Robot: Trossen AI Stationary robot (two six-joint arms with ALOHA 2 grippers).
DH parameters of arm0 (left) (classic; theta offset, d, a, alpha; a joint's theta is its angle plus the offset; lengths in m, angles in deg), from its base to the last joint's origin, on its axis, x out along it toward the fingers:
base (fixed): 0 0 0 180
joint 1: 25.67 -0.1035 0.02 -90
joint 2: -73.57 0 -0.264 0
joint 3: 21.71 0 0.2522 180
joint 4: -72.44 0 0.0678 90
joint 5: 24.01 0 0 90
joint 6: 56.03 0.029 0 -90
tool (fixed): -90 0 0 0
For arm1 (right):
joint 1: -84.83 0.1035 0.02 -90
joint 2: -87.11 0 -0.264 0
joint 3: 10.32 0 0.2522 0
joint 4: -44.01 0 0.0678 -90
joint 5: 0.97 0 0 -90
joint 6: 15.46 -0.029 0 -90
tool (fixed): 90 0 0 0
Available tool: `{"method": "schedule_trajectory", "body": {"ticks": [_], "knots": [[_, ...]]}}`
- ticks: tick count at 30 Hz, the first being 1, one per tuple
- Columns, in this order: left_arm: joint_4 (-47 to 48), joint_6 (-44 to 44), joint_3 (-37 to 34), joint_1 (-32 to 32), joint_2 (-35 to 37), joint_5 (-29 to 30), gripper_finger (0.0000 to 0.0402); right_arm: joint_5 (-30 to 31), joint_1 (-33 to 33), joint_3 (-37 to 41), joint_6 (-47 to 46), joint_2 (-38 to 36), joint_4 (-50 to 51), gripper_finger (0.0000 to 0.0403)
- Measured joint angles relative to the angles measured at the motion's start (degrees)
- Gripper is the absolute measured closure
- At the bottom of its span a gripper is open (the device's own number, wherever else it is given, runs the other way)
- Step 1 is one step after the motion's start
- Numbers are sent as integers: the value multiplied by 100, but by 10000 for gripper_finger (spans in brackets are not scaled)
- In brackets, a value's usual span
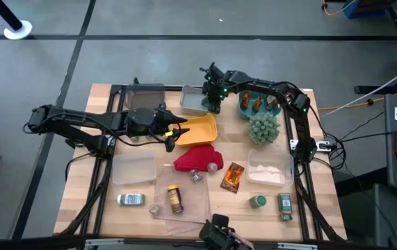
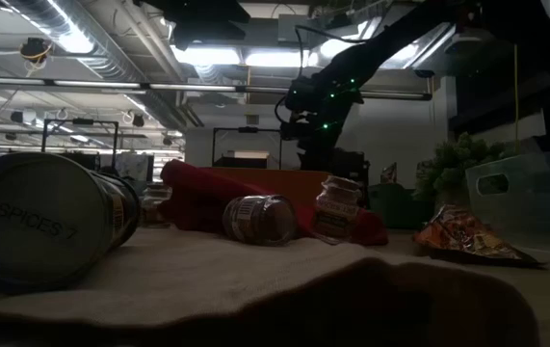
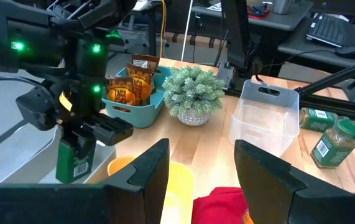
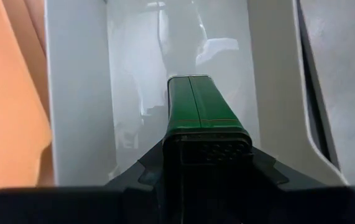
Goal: Sort spices by type
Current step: Put the black seasoning can into the gray bin
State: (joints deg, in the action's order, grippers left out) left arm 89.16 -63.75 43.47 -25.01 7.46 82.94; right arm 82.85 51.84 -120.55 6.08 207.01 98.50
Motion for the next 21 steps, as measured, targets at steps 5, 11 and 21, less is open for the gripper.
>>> {"method": "schedule_trajectory", "body": {"ticks": [5, 11, 21], "knots": [[0, 0, 0, 0, 0, 0, 235, 59, 2, 0, -8, 0, 5, 273], [1, 0, 0, 0, 0, 1, 235, 62, 2, 0, -15, 0, 2, 251], [0, 0, 0, 0, 0, 0, 235, 72, 2, -2, -22, 0, -22, 225]]}}
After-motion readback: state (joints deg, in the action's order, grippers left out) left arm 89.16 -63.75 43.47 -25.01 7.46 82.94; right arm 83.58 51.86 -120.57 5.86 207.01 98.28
